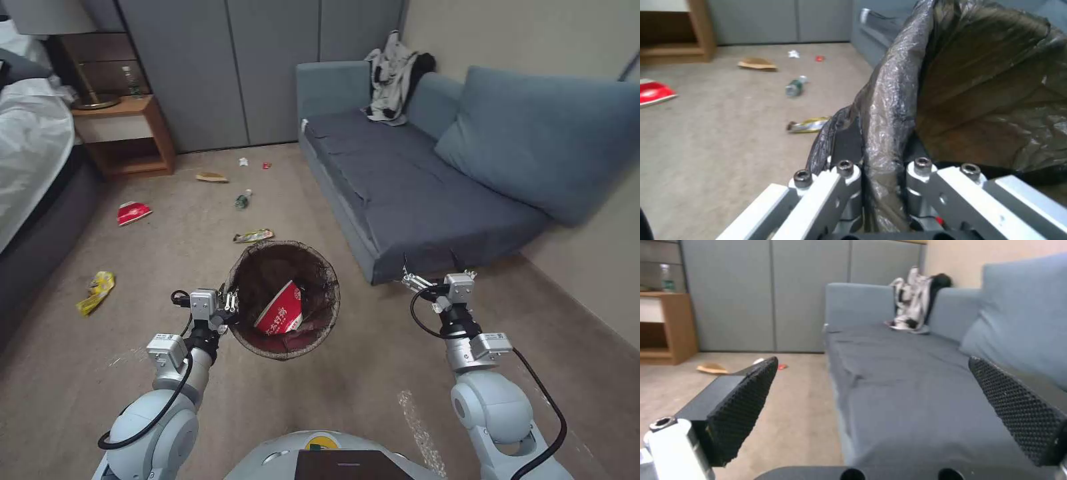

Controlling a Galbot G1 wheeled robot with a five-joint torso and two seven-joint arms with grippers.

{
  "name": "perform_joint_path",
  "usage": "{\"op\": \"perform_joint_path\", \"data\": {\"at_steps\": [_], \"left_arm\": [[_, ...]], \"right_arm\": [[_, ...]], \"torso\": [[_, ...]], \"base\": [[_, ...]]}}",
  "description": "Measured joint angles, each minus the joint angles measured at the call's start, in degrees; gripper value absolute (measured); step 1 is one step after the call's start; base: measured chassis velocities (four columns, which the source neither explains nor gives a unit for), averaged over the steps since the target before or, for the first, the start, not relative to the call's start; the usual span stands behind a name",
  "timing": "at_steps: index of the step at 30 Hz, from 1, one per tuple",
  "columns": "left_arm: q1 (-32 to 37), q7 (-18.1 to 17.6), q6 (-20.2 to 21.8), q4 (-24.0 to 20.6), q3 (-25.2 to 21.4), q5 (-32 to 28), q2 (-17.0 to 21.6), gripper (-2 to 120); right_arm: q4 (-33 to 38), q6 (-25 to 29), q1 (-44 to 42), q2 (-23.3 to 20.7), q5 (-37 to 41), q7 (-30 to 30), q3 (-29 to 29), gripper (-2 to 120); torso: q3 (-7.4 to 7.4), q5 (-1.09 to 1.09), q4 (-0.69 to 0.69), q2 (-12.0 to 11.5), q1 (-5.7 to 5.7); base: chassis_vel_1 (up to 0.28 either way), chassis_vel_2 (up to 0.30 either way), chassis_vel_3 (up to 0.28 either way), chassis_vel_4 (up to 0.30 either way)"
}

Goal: Pick up the trash bin, then pick up the garbage from the floor and place it into the trash bin.

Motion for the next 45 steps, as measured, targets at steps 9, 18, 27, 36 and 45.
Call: {"op": "perform_joint_path", "data": {"at_steps": [9, 18, 27, 36, 45], "left_arm": [[0.4, 0.0, -0.5, -0.1, 0.1, 0.3, -0.2, 7], [0.5, 0.0, -0.6, -0.4, 0.2, 0.4, -0.3, 7], [0.5, -0.1, -1.4, -0.2, 0.5, 0.7, -0.4, 7], [0.3, -0.3, -2.5, 0.3, 0.4, 0.8, -0.4, 7], [0.2, -0.6, -2.6, 0.4, 0.4, 0.8, -0.4, 7]], "right_arm": [[0.5, -1.1, 0.2, -0.7, 0.3, 1.5, 0.0, 100], [0.9, -1.5, 0.3, -0.8, 0.3, 2.0, -0.3, 100], [1.3, -2.0, 0.3, -1.0, 0.1, 2.6, -0.6, 100], [1.6, -2.9, 0.2, -1.0, 0.2, 3.3, -0.7, 100], [1.7, -3.5, 0.2, -0.7, 0.3, 4.1, -0.5, 100]], "torso": [[0.00, 0.00, 0.01, 0.0, 0.00], [0.00, -0.01, 0.00, 0.0, 0.00], [0.00, 0.00, 0.02, 0.0, 0.00], [0.00, 0.00, -0.02, 0.0, 0.00], [0.00, 0.00, 0.00, 0.0, 0.00]], "base": [[0.120, 0.095, 0.105, 0.114], [0.102, 0.105, 0.110, 0.117], [0.114, 0.105, 0.097, 0.097], [0.035, 0.027, 0.023, 0.023], [0.000, 0.000, 0.000, 0.000]]}}
